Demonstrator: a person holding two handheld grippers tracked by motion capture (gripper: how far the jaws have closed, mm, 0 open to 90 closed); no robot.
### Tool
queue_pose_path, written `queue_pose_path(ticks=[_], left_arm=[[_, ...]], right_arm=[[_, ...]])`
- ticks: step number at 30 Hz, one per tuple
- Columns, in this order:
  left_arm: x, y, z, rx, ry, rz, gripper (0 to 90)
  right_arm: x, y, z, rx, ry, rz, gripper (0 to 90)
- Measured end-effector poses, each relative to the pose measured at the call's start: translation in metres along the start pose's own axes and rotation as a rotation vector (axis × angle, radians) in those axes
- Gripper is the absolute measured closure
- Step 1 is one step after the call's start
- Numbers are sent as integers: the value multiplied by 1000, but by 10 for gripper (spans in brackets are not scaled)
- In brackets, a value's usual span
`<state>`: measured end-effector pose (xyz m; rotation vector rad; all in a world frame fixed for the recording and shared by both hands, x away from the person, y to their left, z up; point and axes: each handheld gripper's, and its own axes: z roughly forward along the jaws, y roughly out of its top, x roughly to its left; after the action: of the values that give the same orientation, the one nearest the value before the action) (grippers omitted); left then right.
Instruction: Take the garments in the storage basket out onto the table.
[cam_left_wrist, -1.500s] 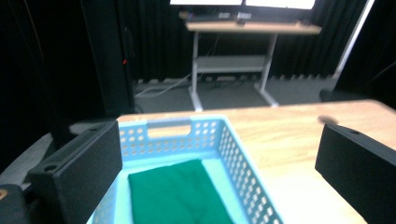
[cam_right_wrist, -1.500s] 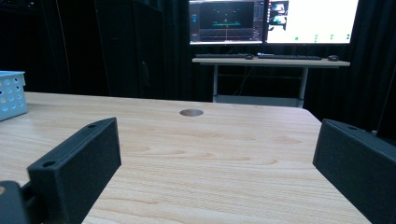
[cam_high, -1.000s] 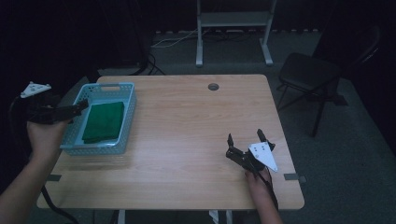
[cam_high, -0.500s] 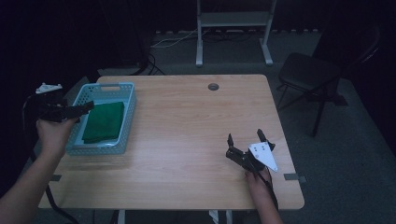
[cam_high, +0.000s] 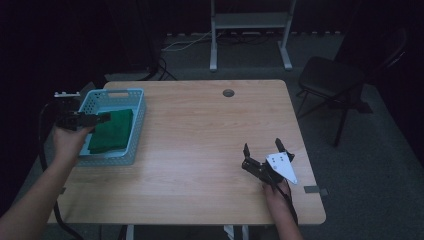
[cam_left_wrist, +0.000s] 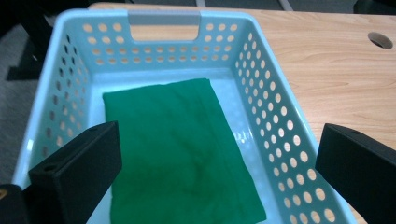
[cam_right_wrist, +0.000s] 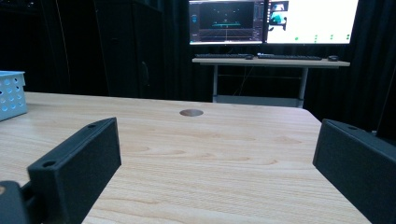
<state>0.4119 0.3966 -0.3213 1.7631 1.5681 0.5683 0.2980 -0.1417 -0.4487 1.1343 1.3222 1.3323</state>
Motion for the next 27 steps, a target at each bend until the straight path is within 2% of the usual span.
queue_pose_path(ticks=[4,10,11,15,17,18,19,20,22,23,25,27], left_arm=[[1,1,7,26,-5,-19,1],[1,0,19,68,4,-25,1],[1,-1,23,86,0,-35,1],[1,-2,32,107,-28,-72,1],[1,-3,35,119,-30,-75,1],[1,-5,42,147,-56,-97,1],[1,-5,42,147,-56,-97,1],[1,-6,47,170,-73,-123,0],[0,-7,49,172,-74,-126,1],[0,-7,53,181,-55,-125,1],[0,-8,55,191,-46,-117,1],[3,-8,59,215,-39,-145,1]], right_arm=[[0,0,0,0,0,0,3],[1,0,0,1,3,-2,3],[1,0,0,1,2,-2,3],[1,0,0,1,2,-1,3],[1,0,0,1,2,-1,3],[1,0,0,1,2,0,3],[1,0,0,1,2,0,3],[1,0,0,1,3,0,3],[1,0,0,1,3,-1,3],[0,0,0,1,3,-1,3],[0,0,0,1,3,0,3],[1,0,0,2,4,0,3]])
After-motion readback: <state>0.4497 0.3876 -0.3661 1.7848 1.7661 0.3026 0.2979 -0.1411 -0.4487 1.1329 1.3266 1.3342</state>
